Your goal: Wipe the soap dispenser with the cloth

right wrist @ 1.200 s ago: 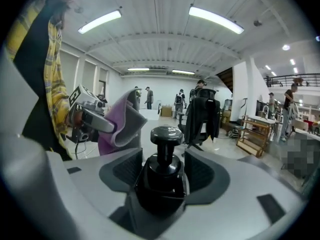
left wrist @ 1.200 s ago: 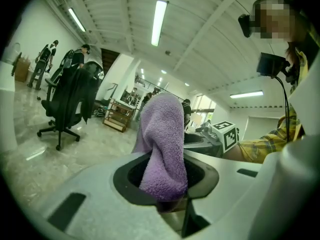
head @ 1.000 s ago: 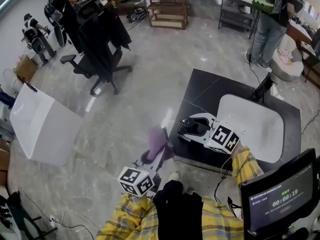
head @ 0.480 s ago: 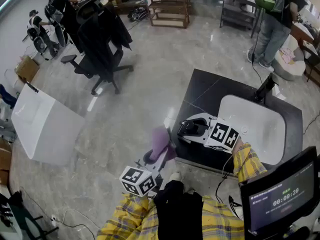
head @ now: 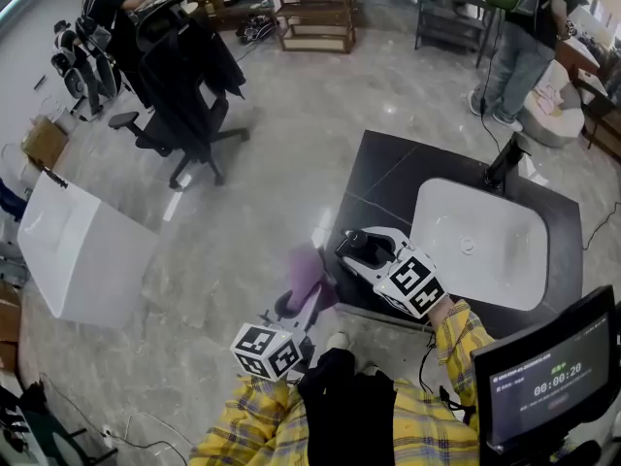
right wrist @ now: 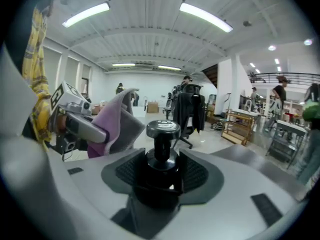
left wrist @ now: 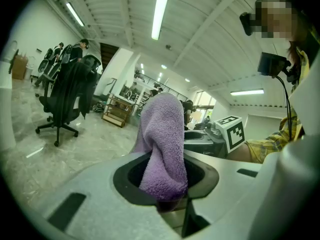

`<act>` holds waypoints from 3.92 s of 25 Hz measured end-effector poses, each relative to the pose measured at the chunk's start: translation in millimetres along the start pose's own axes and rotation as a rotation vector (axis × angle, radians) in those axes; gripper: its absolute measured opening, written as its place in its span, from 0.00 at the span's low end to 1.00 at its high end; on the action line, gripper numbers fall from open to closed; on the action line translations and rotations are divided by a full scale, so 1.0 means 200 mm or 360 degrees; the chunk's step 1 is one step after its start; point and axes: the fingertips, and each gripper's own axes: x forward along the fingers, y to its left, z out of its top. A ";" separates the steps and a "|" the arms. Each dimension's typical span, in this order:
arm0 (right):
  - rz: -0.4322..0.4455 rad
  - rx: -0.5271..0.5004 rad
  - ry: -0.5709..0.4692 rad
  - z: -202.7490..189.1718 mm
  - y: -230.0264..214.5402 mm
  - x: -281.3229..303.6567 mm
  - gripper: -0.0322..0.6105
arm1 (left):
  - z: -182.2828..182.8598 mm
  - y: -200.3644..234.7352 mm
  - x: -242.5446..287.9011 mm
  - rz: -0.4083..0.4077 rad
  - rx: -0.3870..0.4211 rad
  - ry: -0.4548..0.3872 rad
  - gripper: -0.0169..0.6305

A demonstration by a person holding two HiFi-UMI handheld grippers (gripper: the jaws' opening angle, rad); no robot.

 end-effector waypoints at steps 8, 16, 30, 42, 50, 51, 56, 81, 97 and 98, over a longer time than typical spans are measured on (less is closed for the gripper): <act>-0.0445 0.0248 -0.0063 -0.01 -0.05 -0.03 0.36 | -0.02 -0.02 -0.03 0.0022 -0.0006 -0.0001 0.16; -0.0801 0.0456 -0.0106 -0.01 -0.04 -0.03 0.36 | -0.03 0.01 -0.08 0.0060 -0.0026 -0.0019 0.16; -0.0929 0.0707 -0.0183 -0.03 -0.03 -0.03 0.35 | 0.00 0.00 -0.03 0.0062 0.0037 -0.0028 0.16; -0.1013 0.0712 -0.0477 -0.08 -0.12 -0.46 0.37 | 0.05 -0.22 0.10 -0.0096 0.0542 -0.0013 0.16; -0.1099 0.0833 -0.0488 -0.16 -0.19 -0.59 0.35 | -0.01 -0.27 0.23 -0.0005 0.1123 0.0331 0.16; -0.1100 0.0840 -0.0491 -0.16 -0.19 -0.60 0.35 | -0.01 -0.27 0.25 -0.0001 0.1149 0.0362 0.16; -0.1090 0.0857 -0.0490 -0.18 -0.19 -0.62 0.33 | -0.09 -0.26 0.30 0.0082 0.1187 0.0540 0.16; -0.1039 0.0914 -0.0437 -0.28 -0.19 -0.64 0.24 | -0.30 -0.30 0.35 0.0270 0.1813 0.0865 0.16; -0.1036 0.0933 -0.0431 -0.30 -0.17 -0.65 0.22 | -0.49 -0.24 0.35 0.0100 0.1539 0.1379 0.16; -0.1039 0.0931 -0.0431 -0.30 -0.18 -0.65 0.22 | -0.49 -0.23 0.35 0.0082 0.1516 0.1428 0.16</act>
